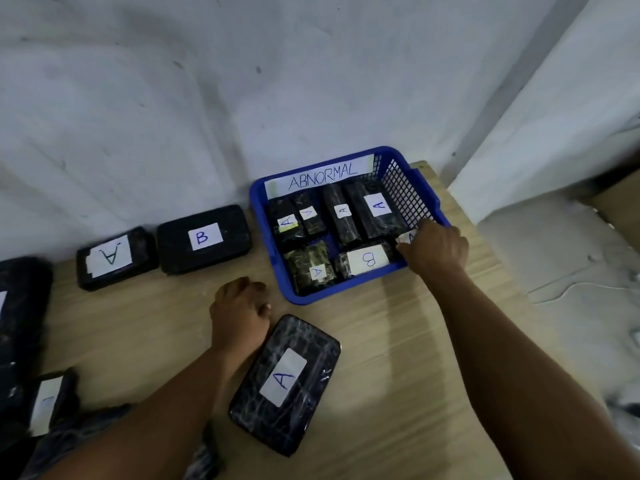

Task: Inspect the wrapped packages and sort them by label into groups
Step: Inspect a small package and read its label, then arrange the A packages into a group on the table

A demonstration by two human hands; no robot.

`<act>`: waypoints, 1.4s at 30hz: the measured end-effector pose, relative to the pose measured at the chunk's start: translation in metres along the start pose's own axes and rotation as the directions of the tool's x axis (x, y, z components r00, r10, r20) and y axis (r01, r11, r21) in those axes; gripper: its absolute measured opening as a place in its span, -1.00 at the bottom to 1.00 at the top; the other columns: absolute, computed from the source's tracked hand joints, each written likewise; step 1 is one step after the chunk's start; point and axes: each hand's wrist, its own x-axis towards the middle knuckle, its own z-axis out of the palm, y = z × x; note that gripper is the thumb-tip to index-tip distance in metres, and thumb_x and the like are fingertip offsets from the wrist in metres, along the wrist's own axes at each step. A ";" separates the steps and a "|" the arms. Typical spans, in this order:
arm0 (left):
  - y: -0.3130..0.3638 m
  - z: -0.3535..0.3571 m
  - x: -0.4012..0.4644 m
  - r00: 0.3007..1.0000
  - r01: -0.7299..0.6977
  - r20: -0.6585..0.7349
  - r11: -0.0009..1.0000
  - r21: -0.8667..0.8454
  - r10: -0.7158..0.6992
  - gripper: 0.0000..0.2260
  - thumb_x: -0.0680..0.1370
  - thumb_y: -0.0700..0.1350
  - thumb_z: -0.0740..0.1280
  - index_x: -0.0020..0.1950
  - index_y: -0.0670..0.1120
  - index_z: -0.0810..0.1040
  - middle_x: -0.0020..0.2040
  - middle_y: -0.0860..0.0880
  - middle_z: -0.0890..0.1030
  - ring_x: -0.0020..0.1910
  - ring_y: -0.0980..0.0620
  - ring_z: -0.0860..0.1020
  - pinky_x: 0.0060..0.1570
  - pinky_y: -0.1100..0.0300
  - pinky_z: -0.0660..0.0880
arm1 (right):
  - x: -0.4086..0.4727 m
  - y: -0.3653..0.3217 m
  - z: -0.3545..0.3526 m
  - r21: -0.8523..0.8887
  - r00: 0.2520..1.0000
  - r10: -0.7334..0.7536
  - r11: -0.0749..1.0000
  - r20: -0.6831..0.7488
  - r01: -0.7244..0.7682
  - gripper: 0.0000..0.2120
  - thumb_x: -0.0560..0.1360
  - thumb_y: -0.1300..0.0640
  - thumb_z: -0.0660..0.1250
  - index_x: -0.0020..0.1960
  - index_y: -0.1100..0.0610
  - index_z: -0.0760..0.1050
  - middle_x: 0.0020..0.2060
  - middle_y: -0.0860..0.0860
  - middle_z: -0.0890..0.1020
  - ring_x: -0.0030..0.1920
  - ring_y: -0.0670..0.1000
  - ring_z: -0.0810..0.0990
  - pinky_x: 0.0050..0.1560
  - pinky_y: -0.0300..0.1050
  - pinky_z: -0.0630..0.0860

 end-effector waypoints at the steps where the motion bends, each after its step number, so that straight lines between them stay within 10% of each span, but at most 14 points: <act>1: -0.003 0.004 0.002 1.000 -0.013 -0.012 1.000 0.027 0.013 -0.70 0.51 0.05 0.33 0.18 -0.02 0.66 0.31 -0.15 0.57 0.36 -0.28 0.45 0.23 -0.18 0.45 | 0.004 -0.003 0.000 -0.052 1.000 0.005 0.999 0.029 -0.004 -0.64 0.56 -0.05 0.39 0.28 0.10 0.51 0.16 0.13 0.66 0.25 0.19 0.54 0.22 0.11 0.45; 10: -0.008 0.009 0.001 0.998 -0.035 -0.053 0.999 -0.027 0.034 -0.65 0.44 -0.11 0.55 0.21 -0.02 0.65 0.37 -0.16 0.51 0.38 -0.28 0.40 0.23 -0.25 0.39 | 0.023 -0.022 -0.001 -0.234 0.987 0.052 0.972 0.150 -0.015 -0.87 0.55 0.12 0.32 0.09 0.09 0.50 -0.04 0.06 0.62 0.13 0.16 0.63 0.46 0.28 0.24; 18: -0.025 -0.004 -0.004 0.997 -0.060 0.044 0.992 -0.110 0.065 -0.65 0.52 -0.05 0.49 0.30 0.00 0.63 0.49 -0.08 0.43 0.51 -0.15 0.31 0.45 -0.09 0.26 | -0.005 -0.034 -0.009 -0.091 0.998 0.044 0.995 0.043 -0.040 -0.67 0.57 -0.11 0.32 0.18 0.12 0.52 0.25 0.19 0.60 0.41 0.28 0.38 0.41 0.27 0.27; 22: -0.044 -0.019 -0.016 1.000 -0.001 -0.026 0.978 -0.208 -0.004 -0.71 0.54 -0.10 0.47 0.26 -0.06 0.66 0.44 -0.08 0.50 0.45 -0.10 0.40 0.46 0.08 0.30 | -0.050 -0.078 0.002 0.165 0.950 -0.199 0.956 -0.242 0.243 -0.54 0.59 -0.11 0.33 0.38 0.14 0.54 0.26 0.22 0.63 0.32 0.33 0.48 0.31 0.32 0.38; 26: -0.073 -0.046 -0.026 0.971 0.128 -0.161 0.950 -0.285 -0.179 -0.79 0.57 -0.14 0.43 0.20 -0.09 0.67 0.30 -0.05 0.58 0.34 -0.05 0.49 0.34 0.24 0.33 | -0.118 -0.147 0.028 0.356 0.737 -0.483 0.661 -0.472 0.661 -0.67 0.52 0.04 0.39 0.18 0.21 0.66 -0.06 0.18 0.71 -0.07 0.28 0.64 -0.02 0.14 0.59; 29: -0.101 -0.068 -0.023 0.913 0.245 -0.235 0.907 -0.342 -0.335 -0.82 0.56 -0.20 0.41 0.15 -0.13 0.67 0.17 -0.10 0.63 0.19 -0.09 0.57 0.23 0.16 0.42 | -0.169 -0.199 0.059 0.440 0.711 -0.619 0.564 -0.335 0.699 -0.65 0.48 0.05 0.40 0.21 0.18 0.65 0.00 0.16 0.71 -0.02 0.24 0.65 0.01 0.10 0.62; 35: -0.160 -0.110 0.005 0.722 0.439 -0.260 0.715 -0.544 -0.641 -0.78 0.56 -0.11 0.38 0.17 -0.14 0.63 0.14 -0.16 0.64 0.13 -0.17 0.60 0.16 0.02 0.51 | -0.210 -0.250 0.118 0.260 0.671 -0.701 0.713 0.242 0.651 -0.41 0.62 -0.17 0.29 0.58 0.02 0.32 0.51 0.09 0.40 0.51 0.18 0.30 0.47 0.08 0.31; 42: -0.180 -0.126 0.069 0.611 0.710 0.051 0.519 -0.476 -0.790 -0.14 0.36 0.43 0.41 0.45 -0.14 0.44 0.43 -0.26 0.43 0.39 -0.32 0.44 0.32 -0.16 0.47 | -0.223 -0.258 0.139 0.133 0.681 -0.632 0.761 0.370 0.635 -0.29 0.58 -0.26 0.34 0.60 -0.02 0.19 0.62 0.13 0.08 0.63 0.19 0.01 0.64 0.12 0.04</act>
